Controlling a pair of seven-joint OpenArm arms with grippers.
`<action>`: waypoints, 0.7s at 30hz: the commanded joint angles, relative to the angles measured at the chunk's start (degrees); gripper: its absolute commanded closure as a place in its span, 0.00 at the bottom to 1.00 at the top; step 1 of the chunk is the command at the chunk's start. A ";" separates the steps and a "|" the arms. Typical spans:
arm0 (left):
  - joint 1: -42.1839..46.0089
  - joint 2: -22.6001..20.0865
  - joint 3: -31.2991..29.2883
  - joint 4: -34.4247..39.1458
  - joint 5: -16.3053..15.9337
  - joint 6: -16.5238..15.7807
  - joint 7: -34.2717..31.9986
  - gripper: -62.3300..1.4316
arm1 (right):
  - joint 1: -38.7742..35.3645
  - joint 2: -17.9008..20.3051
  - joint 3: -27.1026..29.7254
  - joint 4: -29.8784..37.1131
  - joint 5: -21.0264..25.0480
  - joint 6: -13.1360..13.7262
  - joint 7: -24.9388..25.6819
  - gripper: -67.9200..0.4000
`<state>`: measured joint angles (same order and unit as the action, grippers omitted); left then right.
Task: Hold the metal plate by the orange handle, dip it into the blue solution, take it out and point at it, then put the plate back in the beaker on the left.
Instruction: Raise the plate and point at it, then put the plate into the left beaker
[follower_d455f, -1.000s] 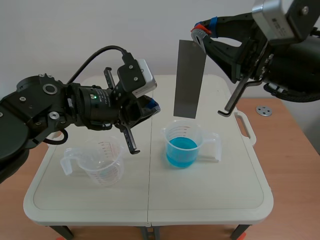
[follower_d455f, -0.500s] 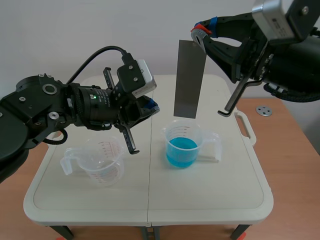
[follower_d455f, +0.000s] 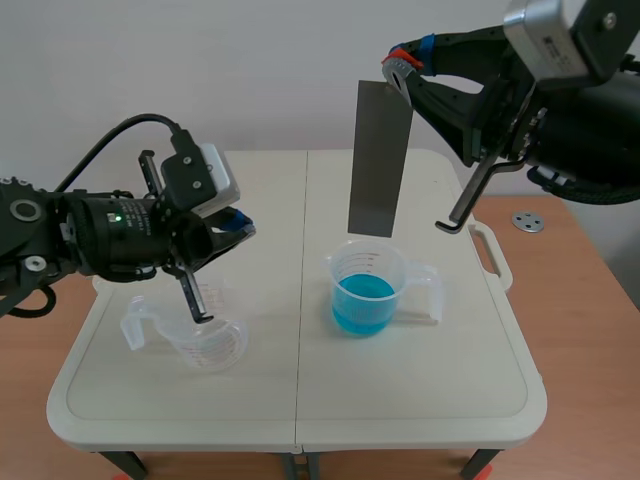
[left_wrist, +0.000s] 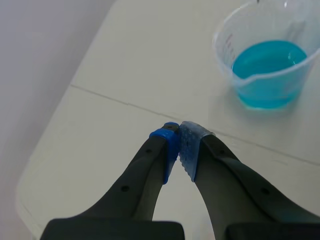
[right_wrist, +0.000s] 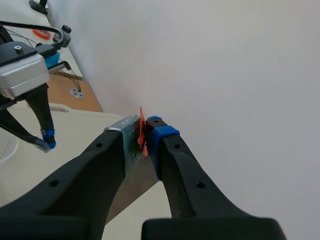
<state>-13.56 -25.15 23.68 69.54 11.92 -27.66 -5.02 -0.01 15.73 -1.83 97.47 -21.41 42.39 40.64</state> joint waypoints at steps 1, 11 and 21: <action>1.49 -1.62 -2.10 2.51 -1.18 0.11 -1.22 0.94 | 0.79 0.28 0.81 1.44 1.27 0.33 0.87 0.98; 12.92 -9.73 -13.03 9.75 -8.28 0.09 -3.10 0.94 | 0.81 0.28 0.81 1.90 1.27 0.33 0.90 0.98; 27.52 -11.23 -29.11 17.97 -8.33 0.11 -4.66 0.94 | 1.46 -0.17 0.59 2.51 1.25 0.33 0.87 0.97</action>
<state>13.47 -36.36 -4.99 86.32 4.03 -27.68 -9.08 0.12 15.57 -1.85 98.43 -21.23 42.39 40.66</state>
